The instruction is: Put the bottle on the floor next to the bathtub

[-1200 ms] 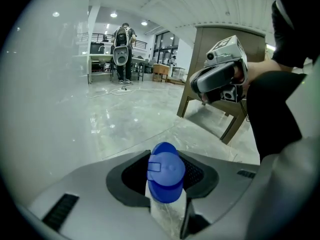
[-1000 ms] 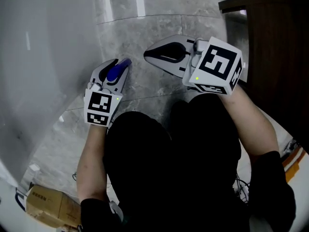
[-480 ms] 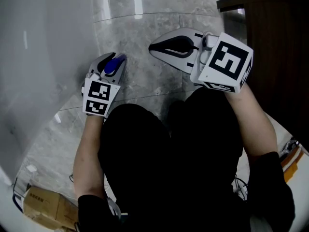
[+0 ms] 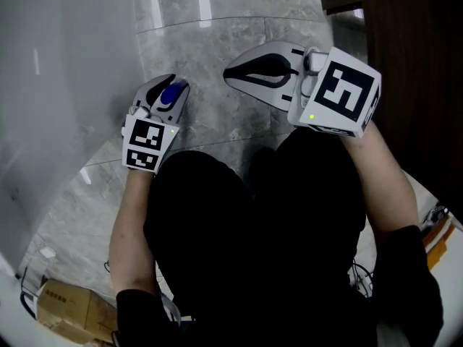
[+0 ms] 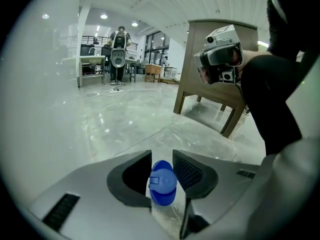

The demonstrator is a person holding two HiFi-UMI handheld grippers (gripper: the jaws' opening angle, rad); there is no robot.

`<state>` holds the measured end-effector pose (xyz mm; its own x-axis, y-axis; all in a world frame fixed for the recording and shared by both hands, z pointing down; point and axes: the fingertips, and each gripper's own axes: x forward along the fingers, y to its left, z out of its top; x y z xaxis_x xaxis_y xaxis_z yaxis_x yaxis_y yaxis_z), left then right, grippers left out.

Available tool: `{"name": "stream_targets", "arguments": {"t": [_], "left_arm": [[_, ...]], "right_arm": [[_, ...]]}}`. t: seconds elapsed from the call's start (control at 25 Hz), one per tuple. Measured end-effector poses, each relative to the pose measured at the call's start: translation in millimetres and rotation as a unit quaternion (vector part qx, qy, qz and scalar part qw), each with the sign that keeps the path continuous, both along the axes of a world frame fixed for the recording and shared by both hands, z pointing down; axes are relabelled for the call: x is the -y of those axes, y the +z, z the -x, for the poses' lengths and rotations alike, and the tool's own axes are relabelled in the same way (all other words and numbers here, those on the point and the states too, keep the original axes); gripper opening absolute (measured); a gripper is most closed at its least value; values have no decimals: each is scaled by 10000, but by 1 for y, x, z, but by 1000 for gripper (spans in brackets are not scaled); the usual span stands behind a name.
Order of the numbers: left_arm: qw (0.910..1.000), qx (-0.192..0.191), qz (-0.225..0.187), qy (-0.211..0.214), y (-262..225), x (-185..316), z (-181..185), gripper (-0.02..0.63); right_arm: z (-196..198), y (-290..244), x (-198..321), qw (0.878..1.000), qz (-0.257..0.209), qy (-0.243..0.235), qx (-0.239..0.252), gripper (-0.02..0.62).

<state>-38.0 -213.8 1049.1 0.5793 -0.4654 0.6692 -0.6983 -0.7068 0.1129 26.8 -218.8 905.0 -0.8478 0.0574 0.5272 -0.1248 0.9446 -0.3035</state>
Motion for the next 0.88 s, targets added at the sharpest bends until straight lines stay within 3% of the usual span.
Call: {"name": "stream_targets", "arguments": {"t": [0.16,0.44,0.64,0.76,0.88], "left_arm": [[9998,-149,-104,-67,-12,-1,4,175],[9927,-1066,-421,-379,-144,10,-5,173],[9902,-1236,-414,-506,-219,3,-7,164],[9890,-1287,-361,-628,-272,-9,-4,156],[9881,-1298,-275,-776,-330,-24,-1,100]], "right_arm": [[-1,-2,1,9999,67,81,93,28],[3,-78,17,9975,-257,521,395,28],[19,-132,2,9980,-180,424,437,28],[28,-173,-14,9968,149,552,554,28],[39,-222,-37,9965,299,566,540,28]]}}
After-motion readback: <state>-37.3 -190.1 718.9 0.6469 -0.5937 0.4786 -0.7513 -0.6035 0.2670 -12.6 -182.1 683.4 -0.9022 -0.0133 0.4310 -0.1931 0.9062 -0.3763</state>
